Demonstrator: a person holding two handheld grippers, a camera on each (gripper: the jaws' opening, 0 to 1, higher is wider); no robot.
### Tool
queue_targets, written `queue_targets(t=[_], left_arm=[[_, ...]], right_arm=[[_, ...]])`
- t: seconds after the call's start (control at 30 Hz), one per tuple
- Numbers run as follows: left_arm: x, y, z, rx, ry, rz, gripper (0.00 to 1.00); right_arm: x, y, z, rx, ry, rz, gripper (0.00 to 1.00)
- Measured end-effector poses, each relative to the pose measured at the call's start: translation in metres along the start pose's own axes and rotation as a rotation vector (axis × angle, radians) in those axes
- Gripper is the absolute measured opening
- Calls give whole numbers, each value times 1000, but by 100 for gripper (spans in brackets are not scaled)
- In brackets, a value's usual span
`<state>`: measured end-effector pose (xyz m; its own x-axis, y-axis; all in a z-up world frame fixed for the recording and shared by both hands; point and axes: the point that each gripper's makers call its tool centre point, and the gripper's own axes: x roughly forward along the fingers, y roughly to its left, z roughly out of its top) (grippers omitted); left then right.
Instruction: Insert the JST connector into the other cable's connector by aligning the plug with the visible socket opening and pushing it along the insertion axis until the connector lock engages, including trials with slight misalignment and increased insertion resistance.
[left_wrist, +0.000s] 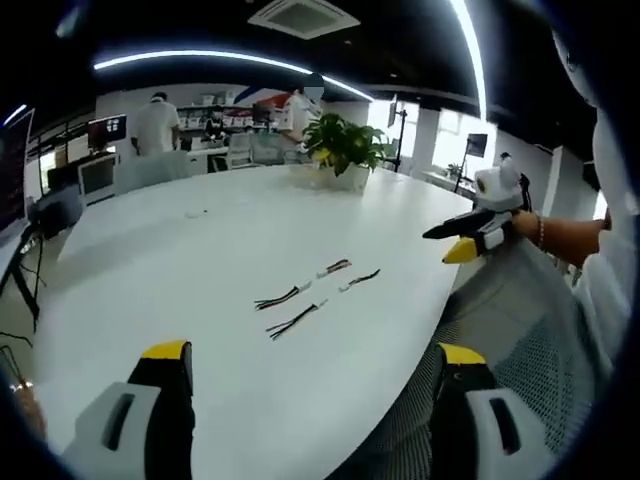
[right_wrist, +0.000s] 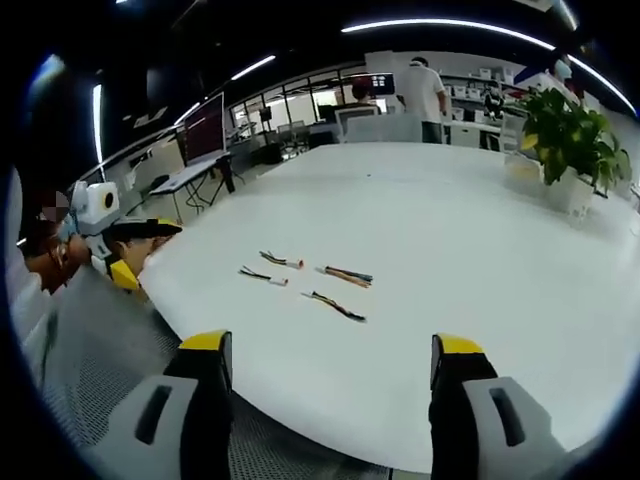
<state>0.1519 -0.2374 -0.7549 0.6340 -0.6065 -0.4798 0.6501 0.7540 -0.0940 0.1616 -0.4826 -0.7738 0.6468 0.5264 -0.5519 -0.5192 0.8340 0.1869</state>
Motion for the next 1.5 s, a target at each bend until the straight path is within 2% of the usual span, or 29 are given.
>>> queue_targets(t=[0.2,0.33,0.63,1.0,1.5], left_arm=[[12,-1,14,10,-15,-42,99],[21,3,24,24,-23,-66,99],[39,19,48,20,-74,-75,99],[49,29,59,49,-76,-71,99],[63,47,72,46,-86,-74,99]], right_arm=[[1,-1,1,-28,10,13,79],[6,-1,0,-82,58,51,77],[17,-9,17,-96,47,66,75],[28,-24,39,-131,33,63,71],[49,-34,55,-182,46,88,66]])
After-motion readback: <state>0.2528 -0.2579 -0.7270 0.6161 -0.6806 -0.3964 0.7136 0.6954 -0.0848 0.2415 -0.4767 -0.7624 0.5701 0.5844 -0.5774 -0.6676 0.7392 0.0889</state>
